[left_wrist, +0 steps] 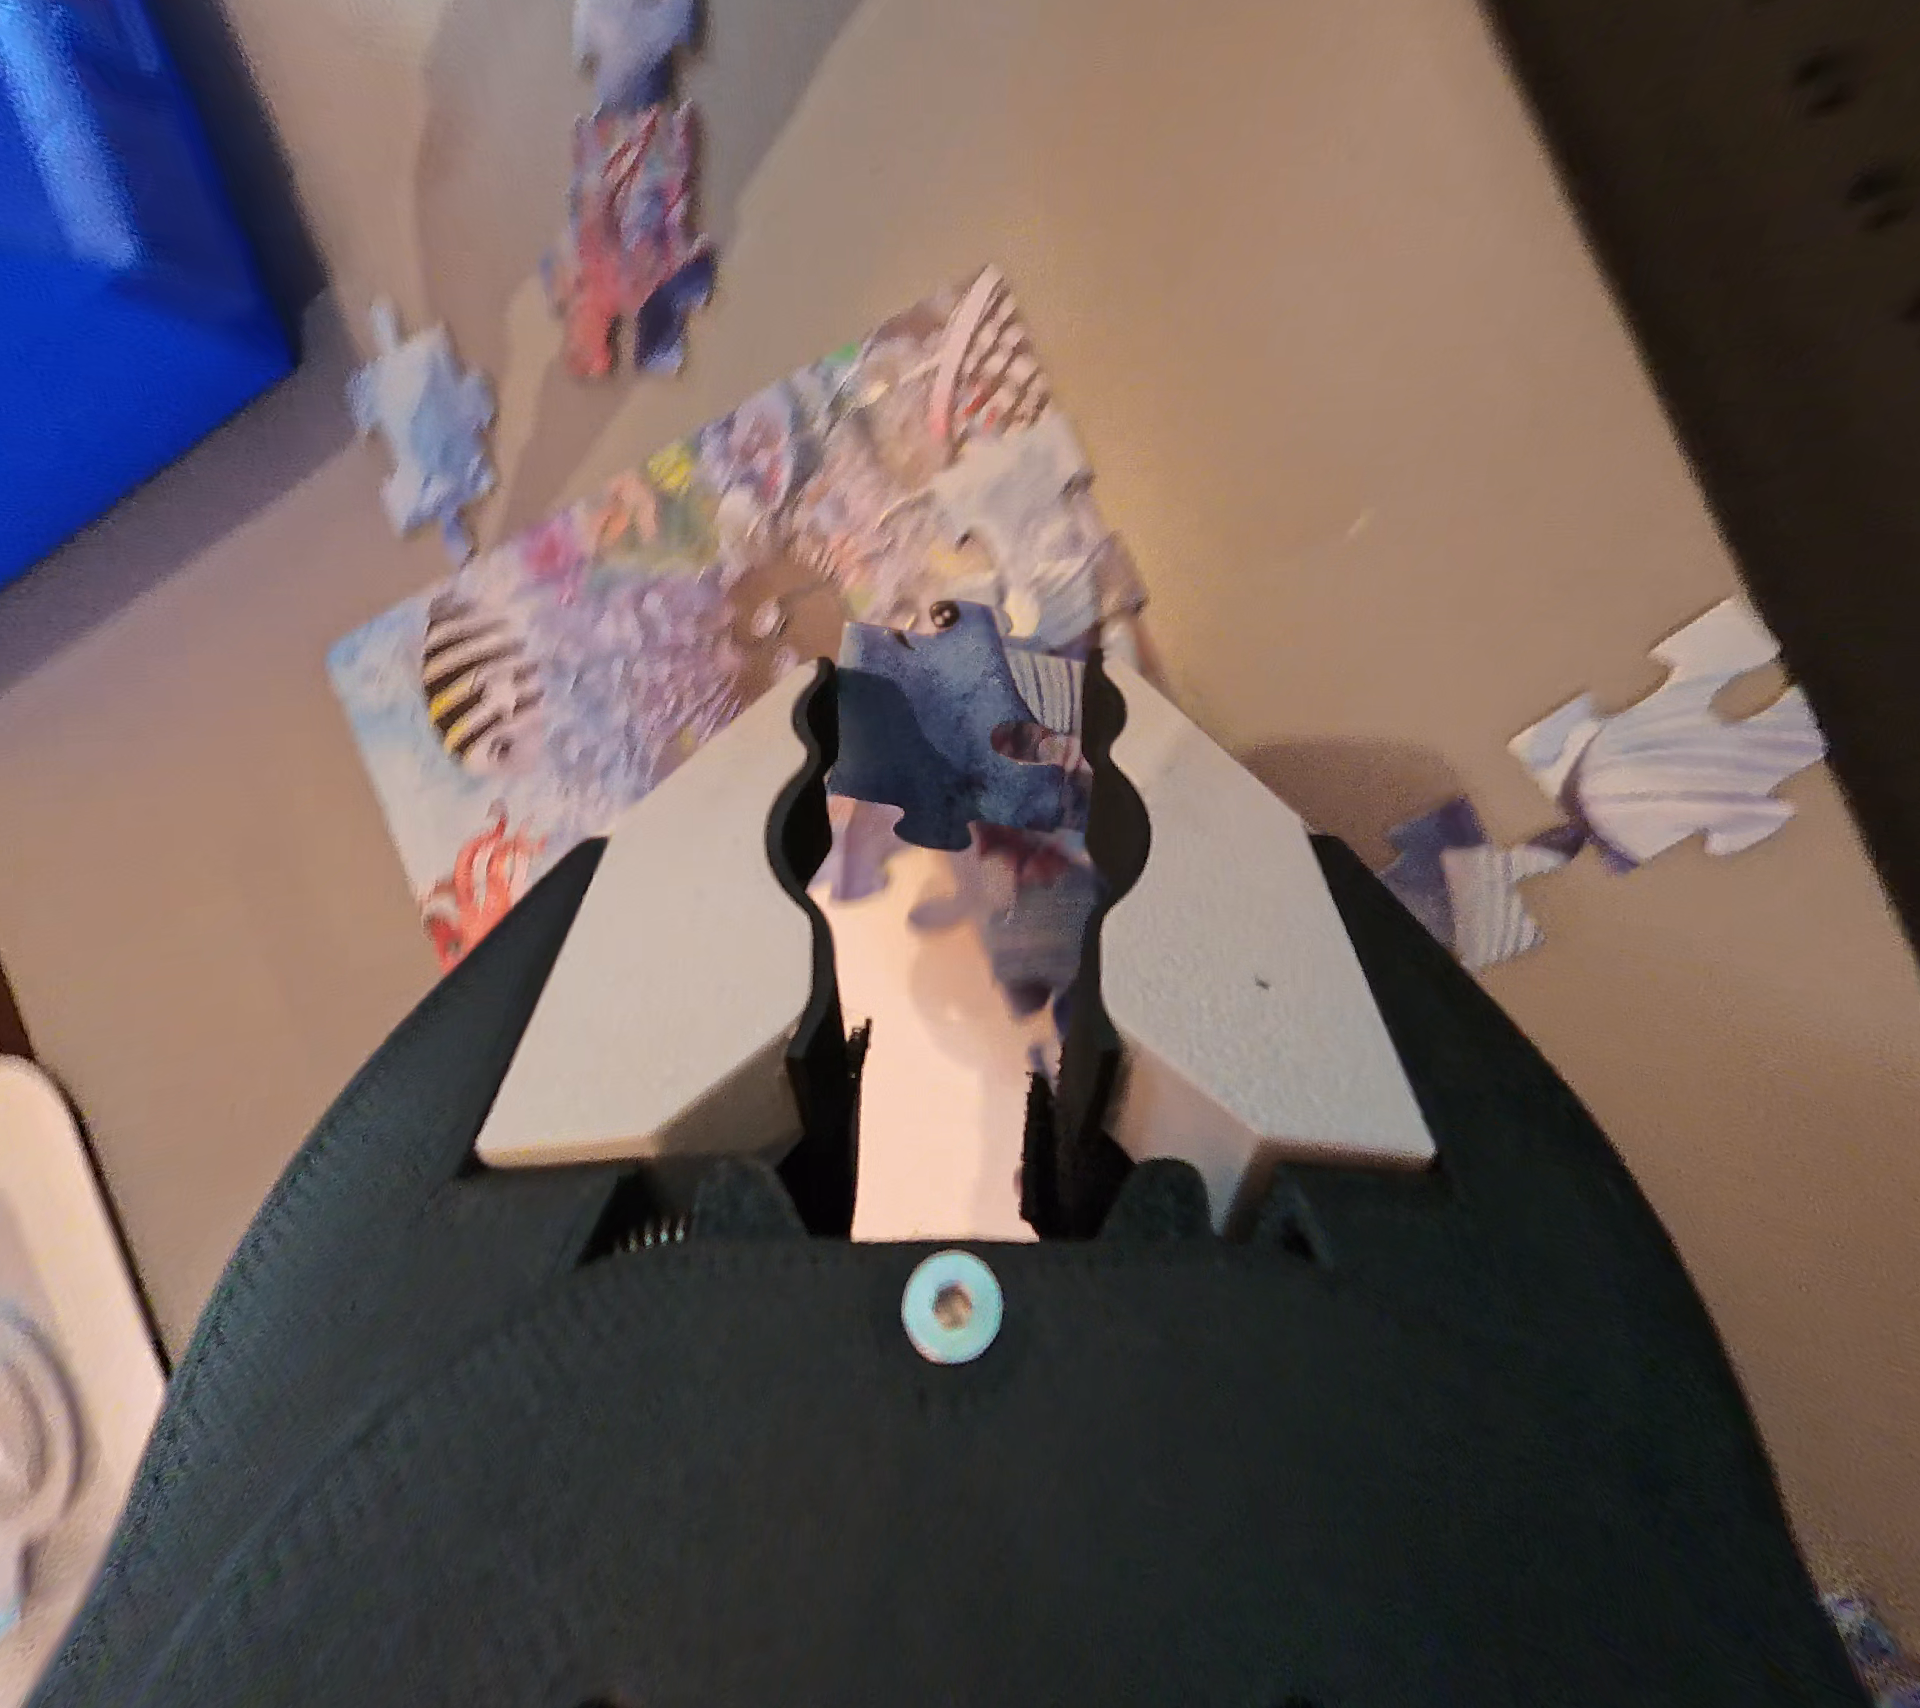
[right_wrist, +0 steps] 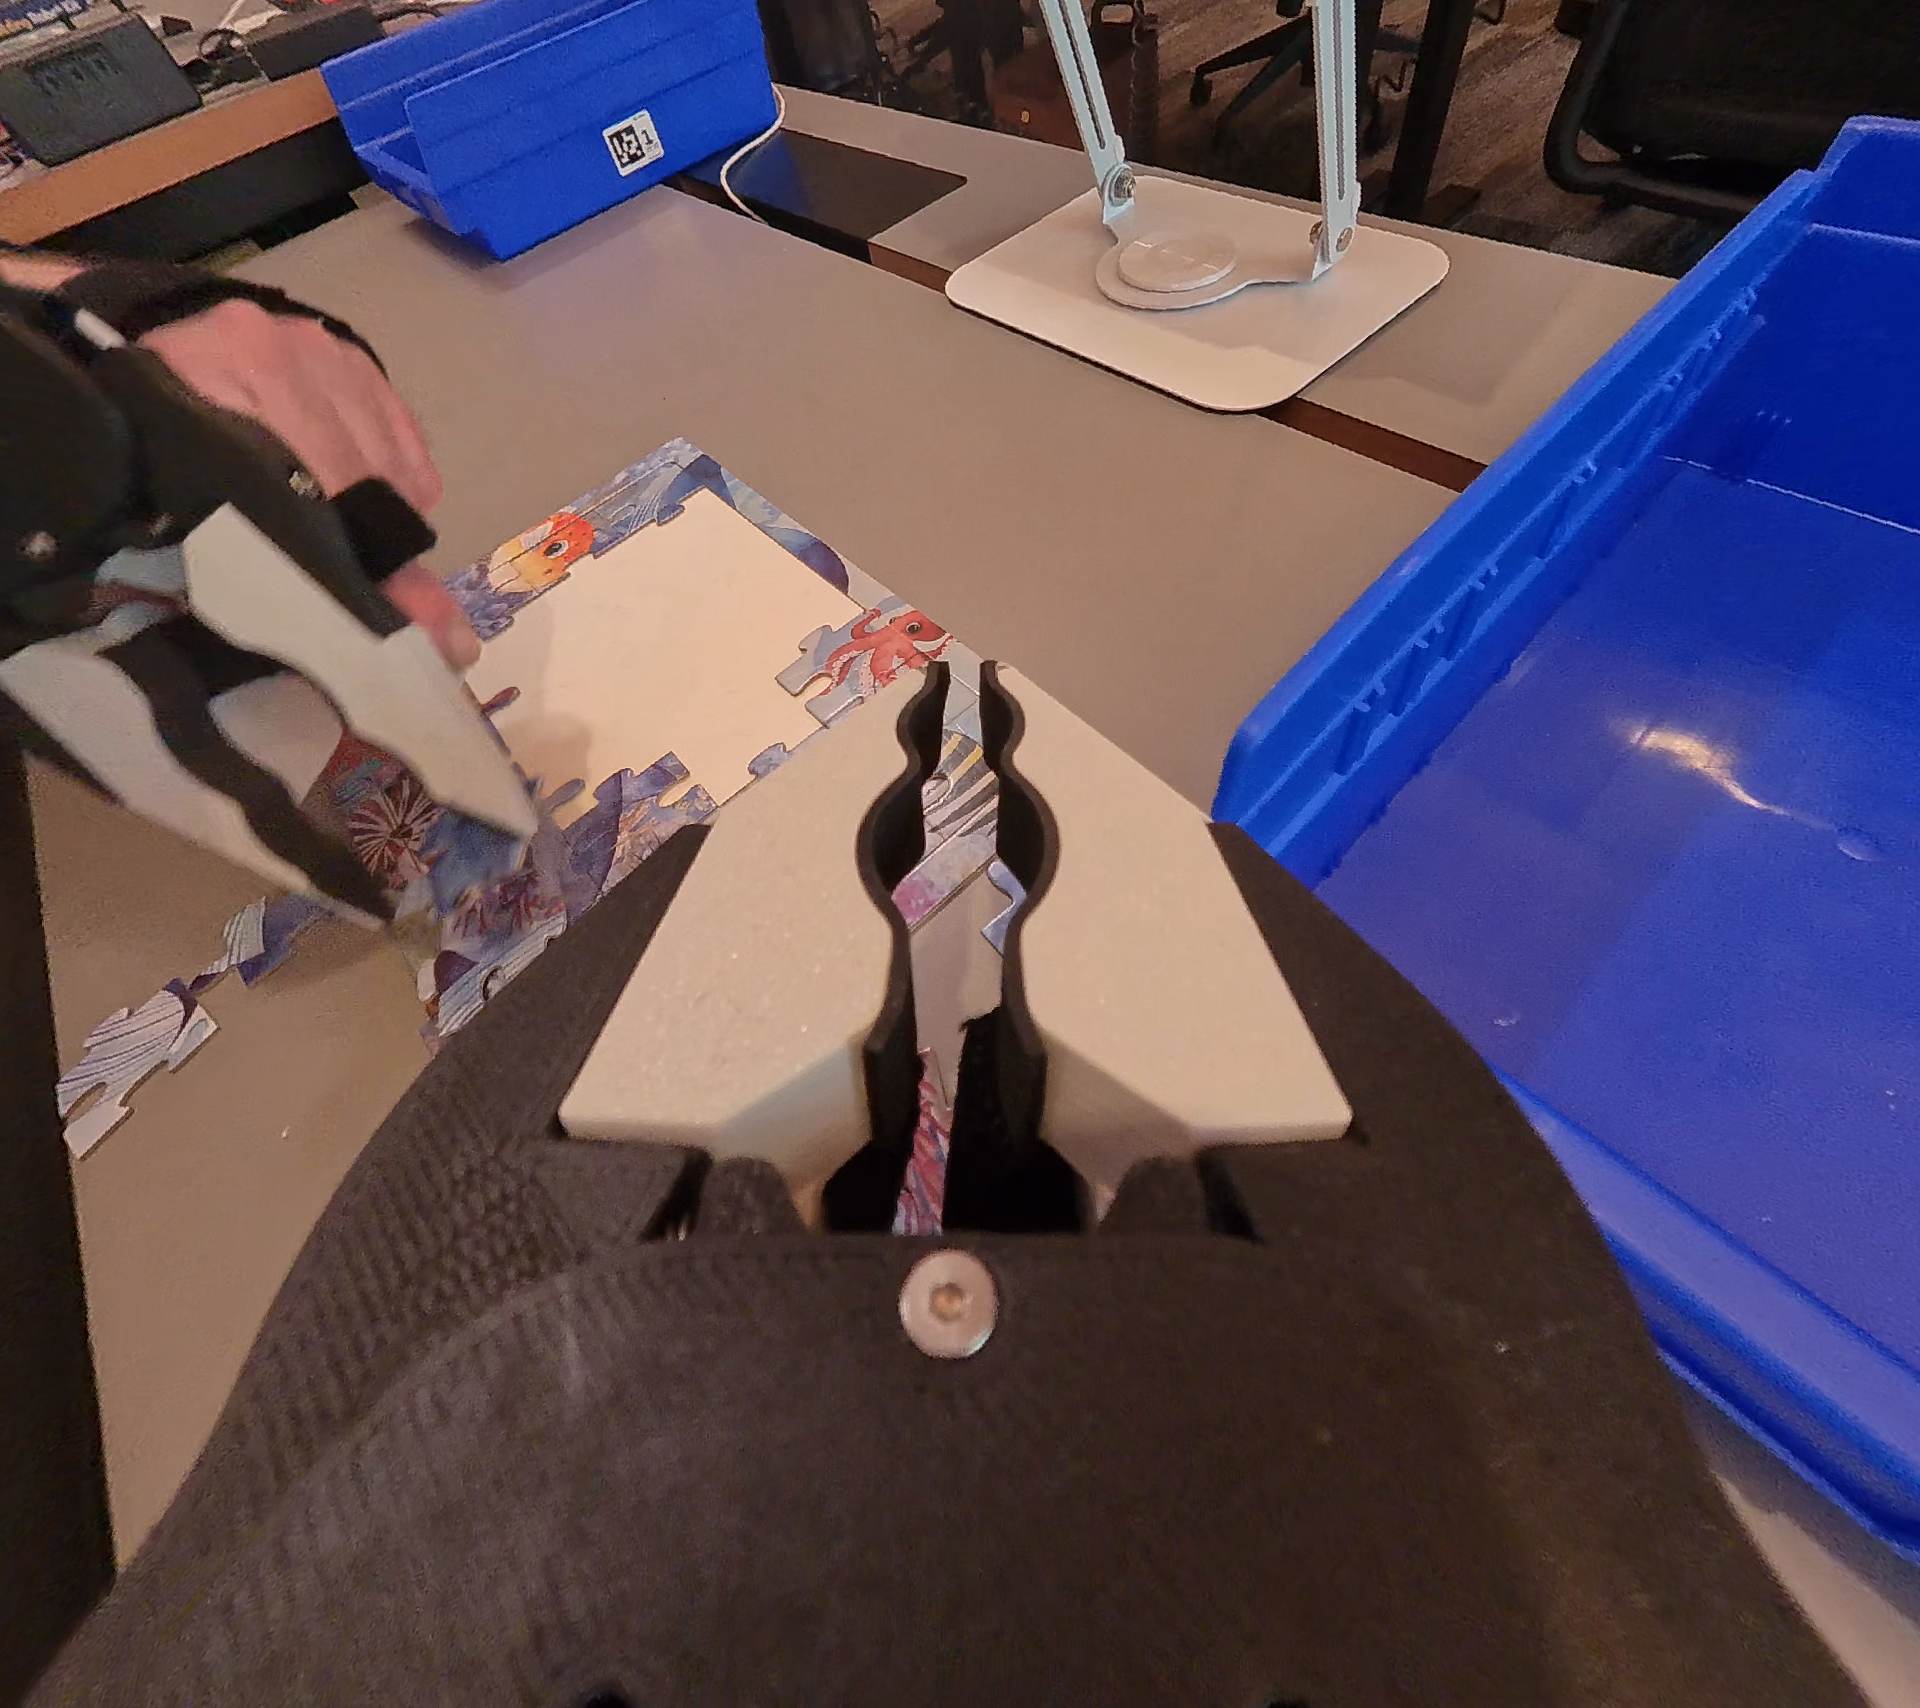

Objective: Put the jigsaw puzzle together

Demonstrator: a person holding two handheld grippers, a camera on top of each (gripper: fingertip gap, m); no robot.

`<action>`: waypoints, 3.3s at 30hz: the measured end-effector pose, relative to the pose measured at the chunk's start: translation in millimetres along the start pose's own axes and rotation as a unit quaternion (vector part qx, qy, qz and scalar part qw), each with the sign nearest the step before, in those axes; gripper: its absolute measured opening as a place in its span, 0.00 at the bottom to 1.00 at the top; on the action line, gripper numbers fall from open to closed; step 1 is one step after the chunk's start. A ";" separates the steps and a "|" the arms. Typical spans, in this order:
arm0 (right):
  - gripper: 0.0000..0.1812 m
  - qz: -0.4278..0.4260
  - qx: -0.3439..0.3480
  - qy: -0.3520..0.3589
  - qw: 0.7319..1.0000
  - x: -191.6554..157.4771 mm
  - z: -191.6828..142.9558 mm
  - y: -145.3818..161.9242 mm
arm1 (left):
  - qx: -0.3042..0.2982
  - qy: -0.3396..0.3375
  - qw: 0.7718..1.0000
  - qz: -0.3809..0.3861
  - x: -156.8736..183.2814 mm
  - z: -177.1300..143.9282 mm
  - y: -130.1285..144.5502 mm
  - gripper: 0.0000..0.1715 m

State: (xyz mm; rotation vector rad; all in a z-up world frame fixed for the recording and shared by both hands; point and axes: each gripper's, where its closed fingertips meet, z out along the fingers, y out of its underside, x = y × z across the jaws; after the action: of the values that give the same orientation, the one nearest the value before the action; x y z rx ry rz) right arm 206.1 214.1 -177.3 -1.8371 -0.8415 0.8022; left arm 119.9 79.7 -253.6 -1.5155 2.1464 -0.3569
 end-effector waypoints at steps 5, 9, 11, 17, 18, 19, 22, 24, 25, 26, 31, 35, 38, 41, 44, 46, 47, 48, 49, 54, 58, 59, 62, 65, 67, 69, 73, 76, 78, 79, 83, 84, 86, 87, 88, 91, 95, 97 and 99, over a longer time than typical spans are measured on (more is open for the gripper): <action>0.03 0.001 0.005 0.003 1.000 1.9 -2.6 -1.8 | 0.010 0.053 0.997 0.064 34.8 30.1 -43.3 0.27; 0.03 0.005 0.015 0.007 1.000 4.2 -6.7 -5.7 | 0.002 0.066 0.994 0.083 45.5 48.0 -54.7 0.26; 0.03 0.005 0.017 0.007 1.000 4.3 -7.5 -6.7 | -0.002 0.074 0.994 0.083 48.3 55.2 -53.8 0.26; 0.03 0.005 0.021 0.009 1.000 5.3 -9.1 -8.2 | 0.015 0.063 0.996 0.063 41.5 52.9 -62.1 0.43; 0.03 0.006 0.023 0.010 1.000 6.1 -9.7 -8.6 | 0.022 0.063 0.996 0.054 37.1 48.6 -63.8 0.44; 0.03 0.007 0.024 0.011 1.000 7.0 -10.5 -9.1 | 0.029 0.060 0.997 0.048 31.3 43.8 -65.1 0.44; 0.03 0.010 0.030 0.016 0.999 9.9 -12.9 -10.5 | 0.035 0.026 0.999 0.030 3.6 30.3 -61.9 0.43; 0.02 0.012 0.035 0.018 0.999 11.4 -14.4 -11.7 | 0.031 -0.005 0.999 0.017 -19.7 24.3 -54.4 0.38; 0.02 0.013 0.036 0.019 0.999 11.8 -15.1 -12.2 | 0.029 -0.016 0.999 0.006 -31.3 23.3 -49.7 0.37; 0.02 0.013 0.038 0.020 0.999 12.1 -15.8 -12.9 | 0.028 -0.023 0.999 -0.006 -41.4 24.0 -45.8 0.36; 0.02 0.012 0.041 0.022 0.999 12.9 -16.9 -13.9 | 0.025 -0.050 0.998 -0.028 -81.3 45.4 -43.0 0.34; 0.02 0.014 0.042 0.023 0.999 14.1 -17.5 -14.0 | 0.008 -0.072 0.995 -0.068 -117.8 62.0 -30.8 0.30; 0.02 0.015 0.044 0.023 0.999 14.3 -18.0 -14.8 | 0.003 -0.072 0.992 -0.100 -133.6 74.5 -22.2 0.28; 0.02 0.015 0.045 0.023 0.999 14.2 -18.4 -15.3 | -0.007 -0.073 0.991 -0.112 -140.6 86.9 -16.8 0.28; 0.02 0.015 0.045 0.023 0.999 14.2 -18.4 -15.2 | 0.007 -0.062 0.987 -0.146 -145.3 91.9 -20.1 0.26; 0.02 0.015 0.045 0.023 0.999 14.4 -18.4 -15.1 | 0.013 -0.052 0.984 -0.170 -147.8 93.7 -19.5 0.25; 0.02 0.015 0.045 0.023 0.999 14.4 -18.4 -15.1 | 0.018 -0.047 0.982 -0.183 -148.7 94.6 -19.1 0.25; 0.02 0.015 0.045 0.022 0.999 14.3 -18.3 -15.2 | 0.023 -0.044 0.981 -0.190 -149.2 95.2 -19.0 0.23; 0.02 0.015 0.045 0.022 0.999 14.1 -18.3 -15.2 | 0.028 -0.039 0.980 -0.195 -148.4 95.7 -19.4 0.22; 0.02 0.014 0.045 0.021 0.999 13.2 -18.3 -15.6 | 0.048 -0.013 0.972 -0.230 -146.0 96.5 -19.6 0.19; 0.02 0.015 0.044 0.021 0.999 13.7 -18.0 -15.1 | 0.043 -0.017 0.974 -0.220 -146.1 96.7 -19.4 0.19; 0.02 0.015 0.045 0.021 0.999 13.8 -18.3 -15.2 | 0.043 -0.018 0.975 -0.219 -145.9 96.7 -19.4 0.19; 0.02 0.015 0.047 0.021 0.999 13.9 -19.4 -16.1 | 0.049 -0.024 0.975 -0.215 -143.8 95.9 -19.7 0.19; 0.02 0.015 0.048 0.020 0.999 13.6 -19.6 -16.6 | 0.050 -0.035 0.978 -0.201 -140.0 94.0 -19.6 0.18; 0.02 0.015 0.047 0.019 0.999 13.0 -19.5 -16.7 | 0.043 -0.054 0.981 -0.181 -137.9 91.5 -18.6 0.18; 0.02 0.014 0.046 0.019 0.999 12.5 -19.2 -16.5 | 0.029 -0.087 0.985 -0.145 -137.5 88.2 -17.0 0.18; 0.02 0.013 0.044 0.018 0.999 11.9 -18.4 -15.8 | 0.014 -0.131 0.988 -0.087 -134.6 83.3 -18.3 0.19; 0.02 0.013 0.039 0.017 0.999 11.4 -16.2 -13.8 | 0.017 -0.145 0.987 -0.074 -133.8 81.8 -19.5 0.19; 0.02 0.012 0.035 0.016 0.999 10.9 -14.8 -12.4 | 0.038 -0.140 0.985 -0.091 -133.2 80.9 -23.1 0.19; 0.02 0.012 0.034 0.016 0.999 10.8 -14.3 -12.0 | 0.052 -0.136 0.984 -0.105 -133.6 80.3 -25.3 0.19; 0.02 0.012 0.034 0.015 0.999 10.9 -14.4 -11.9 | 0.086 -0.120 0.980 -0.137 -132.4 80.4 -28.8 0.18; 0.02 0.012 0.034 0.015 0.999 11.1 -14.6 -12.1 | 0.088 -0.119 0.980 -0.133 -131.5 80.3 -29.3 0.18; 0.02 0.012 0.035 0.015 0.999 11.1 -14.8 -12.3 | 0.090 -0.133 0.981 -0.111 -132.0 77.7 -31.2 0.18; 0.02 0.012 0.034 0.015 0.999 11.1 -14.8 -12.3 | 0.089 -0.135 0.982 -0.100 -131.0 76.1 -32.1 0.18; 0.02 0.012 0.034 0.015 0.999 10.8 -14.7 -12.3 | 0.091 -0.142 0.982 -0.087 -131.0 72.9 -34.1 0.18; 0.02 0.011 0.032 0.016 0.999 10.9 -14.2 -11.6 | 0.081 -0.175 0.980 -0.050 -133.3 58.4 -33.9 0.18; 0.02 0.010 0.033 0.017 0.999 10.5 -14.2 -12.0 | 0.058 -0.209 0.976 -0.031 -137.0 29.5 -20.3 0.19; 0.02 0.011 0.030 0.016 0.999 10.5 -12.7 -10.6 | 0.044 -0.216 0.975 -0.038 -136.9 12.2 -4.9 0.19; 0.02 0.010 0.025 0.016 0.999 10.5 -10.7 -8.4 | 0.025 -0.225 0.973 -0.043 -134.6 -5.2 15.7 0.19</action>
State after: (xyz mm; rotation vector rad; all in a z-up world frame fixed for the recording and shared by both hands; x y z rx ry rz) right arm 218.7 220.3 -167.6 -1.8117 -0.7767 0.7966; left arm 140.5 210.6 -224.9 -1.4958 1.7099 -0.0810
